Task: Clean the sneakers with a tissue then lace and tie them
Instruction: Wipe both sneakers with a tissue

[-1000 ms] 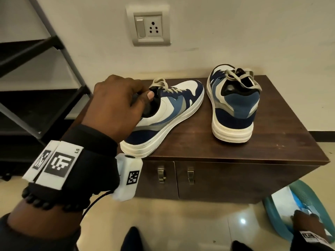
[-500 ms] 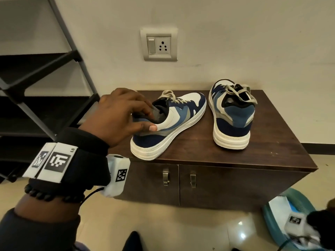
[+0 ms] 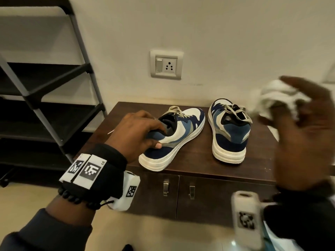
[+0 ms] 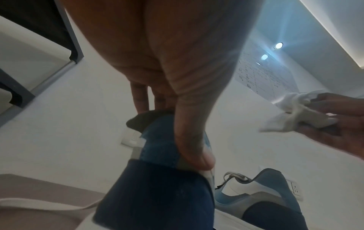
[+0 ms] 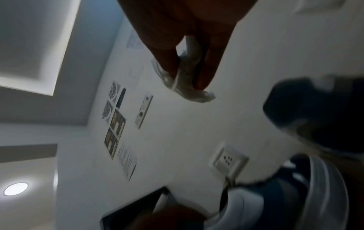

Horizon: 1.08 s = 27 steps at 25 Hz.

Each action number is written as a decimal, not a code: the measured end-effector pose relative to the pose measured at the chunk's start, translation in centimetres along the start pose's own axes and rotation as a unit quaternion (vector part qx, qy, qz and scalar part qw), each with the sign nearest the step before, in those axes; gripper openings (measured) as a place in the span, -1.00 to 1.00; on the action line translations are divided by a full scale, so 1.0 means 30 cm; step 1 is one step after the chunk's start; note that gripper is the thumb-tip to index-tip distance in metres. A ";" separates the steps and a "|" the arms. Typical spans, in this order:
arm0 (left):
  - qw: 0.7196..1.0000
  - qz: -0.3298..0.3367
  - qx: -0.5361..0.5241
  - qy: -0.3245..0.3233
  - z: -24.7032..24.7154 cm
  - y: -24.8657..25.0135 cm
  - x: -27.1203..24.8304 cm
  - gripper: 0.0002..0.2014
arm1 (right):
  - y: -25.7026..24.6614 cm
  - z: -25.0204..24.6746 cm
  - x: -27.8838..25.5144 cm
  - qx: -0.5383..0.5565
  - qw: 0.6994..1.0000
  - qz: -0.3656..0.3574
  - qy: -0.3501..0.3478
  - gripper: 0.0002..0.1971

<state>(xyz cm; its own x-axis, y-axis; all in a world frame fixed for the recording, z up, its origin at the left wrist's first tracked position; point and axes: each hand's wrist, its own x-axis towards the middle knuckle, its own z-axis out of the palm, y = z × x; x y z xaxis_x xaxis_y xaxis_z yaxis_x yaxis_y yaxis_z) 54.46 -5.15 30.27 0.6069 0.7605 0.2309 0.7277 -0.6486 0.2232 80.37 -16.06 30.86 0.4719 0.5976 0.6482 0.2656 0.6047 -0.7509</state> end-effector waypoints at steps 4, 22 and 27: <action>1.000 -0.008 -0.028 -0.006 0.013 -0.006 -0.014 -0.53 | 0.055 0.258 -0.152 -0.112 0.984 -0.005 -0.137 -0.71; 0.996 0.043 -0.060 -0.056 -0.013 -0.051 -0.018 -0.50 | 0.241 0.301 -0.322 -0.218 0.939 -0.143 -0.225 -0.86; 0.992 0.076 -0.083 -0.047 -0.017 -0.050 -0.026 -0.59 | 0.230 0.369 -0.280 -0.279 0.920 -0.205 -0.185 -0.87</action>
<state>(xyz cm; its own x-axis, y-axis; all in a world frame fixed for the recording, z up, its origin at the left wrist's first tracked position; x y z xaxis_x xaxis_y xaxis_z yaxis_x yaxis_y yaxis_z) 52.73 -4.78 30.23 0.7392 0.6472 0.1863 0.5667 -0.7471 0.3474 68.93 -11.07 21.63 -0.0556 0.5795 0.8131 0.7960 0.5173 -0.3142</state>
